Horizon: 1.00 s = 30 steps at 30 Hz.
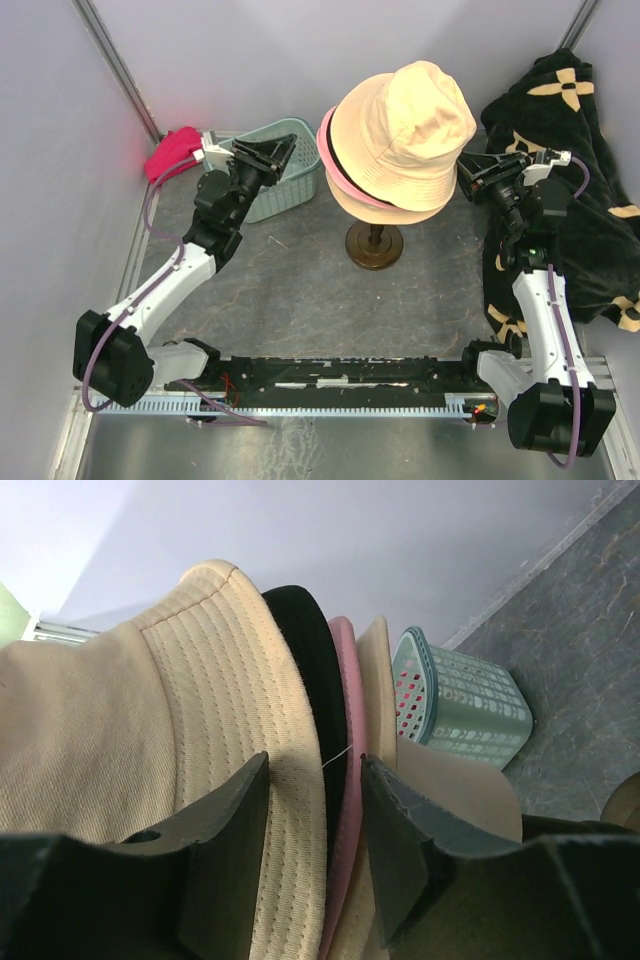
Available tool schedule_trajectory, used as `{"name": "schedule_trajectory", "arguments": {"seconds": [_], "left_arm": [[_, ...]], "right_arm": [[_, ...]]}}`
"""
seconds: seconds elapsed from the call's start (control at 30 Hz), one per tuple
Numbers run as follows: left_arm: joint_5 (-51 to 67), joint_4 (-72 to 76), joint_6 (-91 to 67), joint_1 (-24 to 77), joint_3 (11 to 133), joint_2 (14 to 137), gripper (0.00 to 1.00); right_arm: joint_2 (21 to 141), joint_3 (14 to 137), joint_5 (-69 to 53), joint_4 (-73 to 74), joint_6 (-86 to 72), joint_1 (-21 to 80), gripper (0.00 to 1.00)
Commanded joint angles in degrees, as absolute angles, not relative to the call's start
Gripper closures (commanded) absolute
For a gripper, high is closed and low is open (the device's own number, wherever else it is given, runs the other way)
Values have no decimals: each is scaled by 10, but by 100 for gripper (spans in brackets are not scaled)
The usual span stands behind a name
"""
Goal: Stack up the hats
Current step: Stack the hat on the hat.
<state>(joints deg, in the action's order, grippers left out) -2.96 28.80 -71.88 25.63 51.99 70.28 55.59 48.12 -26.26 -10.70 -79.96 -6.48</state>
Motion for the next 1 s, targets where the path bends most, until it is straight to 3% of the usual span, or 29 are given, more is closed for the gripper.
{"name": "schedule_trajectory", "arguments": {"seconds": [0.0,0.3,0.47,0.97], "left_arm": [[-18,290,-688,248,578,689,53],[83,306,-730,231,632,735,47],[128,301,-725,226,667,757,44],[84,278,-714,221,709,756,45]], "right_arm": [[541,507,-265,-92,-783,-64,50],[541,519,-264,-92,-791,-65,38],[536,534,-250,-37,-763,-65,37],[490,621,-147,158,-620,-64,37]]}}
